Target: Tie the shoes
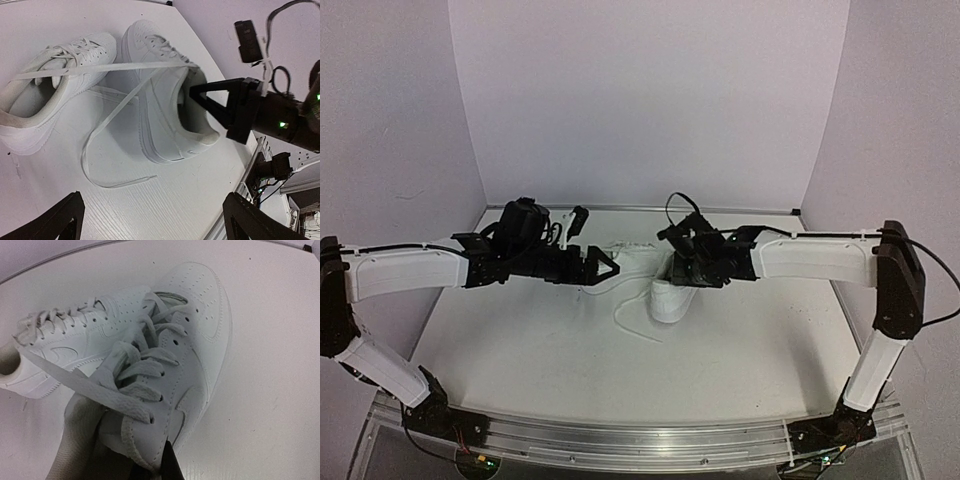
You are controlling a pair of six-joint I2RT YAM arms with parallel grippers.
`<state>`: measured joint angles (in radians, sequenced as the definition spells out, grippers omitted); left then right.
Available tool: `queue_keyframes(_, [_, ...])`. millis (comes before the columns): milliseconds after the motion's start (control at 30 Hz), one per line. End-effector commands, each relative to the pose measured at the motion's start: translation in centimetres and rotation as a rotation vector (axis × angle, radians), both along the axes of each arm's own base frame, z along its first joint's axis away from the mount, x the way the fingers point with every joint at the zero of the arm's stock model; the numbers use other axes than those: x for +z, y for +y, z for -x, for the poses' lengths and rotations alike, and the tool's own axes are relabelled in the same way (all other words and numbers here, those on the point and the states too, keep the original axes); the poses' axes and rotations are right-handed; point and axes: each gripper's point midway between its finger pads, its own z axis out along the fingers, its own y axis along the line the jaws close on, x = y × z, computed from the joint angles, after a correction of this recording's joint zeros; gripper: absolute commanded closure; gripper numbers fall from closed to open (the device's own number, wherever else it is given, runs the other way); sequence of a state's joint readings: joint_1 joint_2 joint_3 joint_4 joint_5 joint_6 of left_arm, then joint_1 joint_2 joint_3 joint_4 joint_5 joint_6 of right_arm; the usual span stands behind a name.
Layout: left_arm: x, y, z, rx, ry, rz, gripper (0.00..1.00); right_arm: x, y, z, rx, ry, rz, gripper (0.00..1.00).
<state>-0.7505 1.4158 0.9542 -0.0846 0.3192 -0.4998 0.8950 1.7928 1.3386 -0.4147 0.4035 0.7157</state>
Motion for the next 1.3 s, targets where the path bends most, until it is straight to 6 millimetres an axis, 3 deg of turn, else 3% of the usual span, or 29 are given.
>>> queue_keyframes(0, [1.3,0.6,-1.5,0.043,-0.001,0.019,0.01,15.6,1.1,-2.3,0.016,-0.335,-0.148,1.00])
queue_keyframes(300, [0.8,1.5,-2.8,0.078,0.006,0.007,0.01,23.4,0.5,-2.8,0.017,-0.474,-0.151,1.00])
queue_keyframes(467, [0.3,1.9,-3.4,0.092,0.004,-0.018,0.01,28.8,-2.5,-1.2,-0.025,-0.565,-0.196,1.00])
queue_keyframes(600, [-0.6,1.5,-3.6,0.065,0.005,-0.046,0.02,31.4,-4.8,0.5,-0.037,-0.606,-0.223,1.00])
queue_keyframes(733, [-1.5,0.5,-2.9,-0.014,-0.013,-0.051,0.04,31.4,-6.3,1.9,-0.027,-0.594,-0.243,1.00])
queue_keyframes(833, [-1.4,-1.3,-1.5,-0.112,-0.044,-0.014,0.04,30.7,-6.3,2.6,0.002,-0.564,-0.250,1.00])
queue_keyframes(1100, [-2.4,-8.4,4.0,-0.380,-0.110,0.030,0.07,28.4,-2.7,2.2,0.108,-0.475,-0.289,1.00])
queue_keyframes(1200, [-2.4,-8.7,3.8,-0.312,-0.160,0.039,0.07,28.0,-1.3,2.0,0.140,-0.451,-0.311,1.00])
queue_keyframes(1267, [-0.8,-8.0,3.1,-0.241,-0.234,0.086,0.07,28.0,-0.8,2.1,0.156,-0.442,-0.329,1.00])
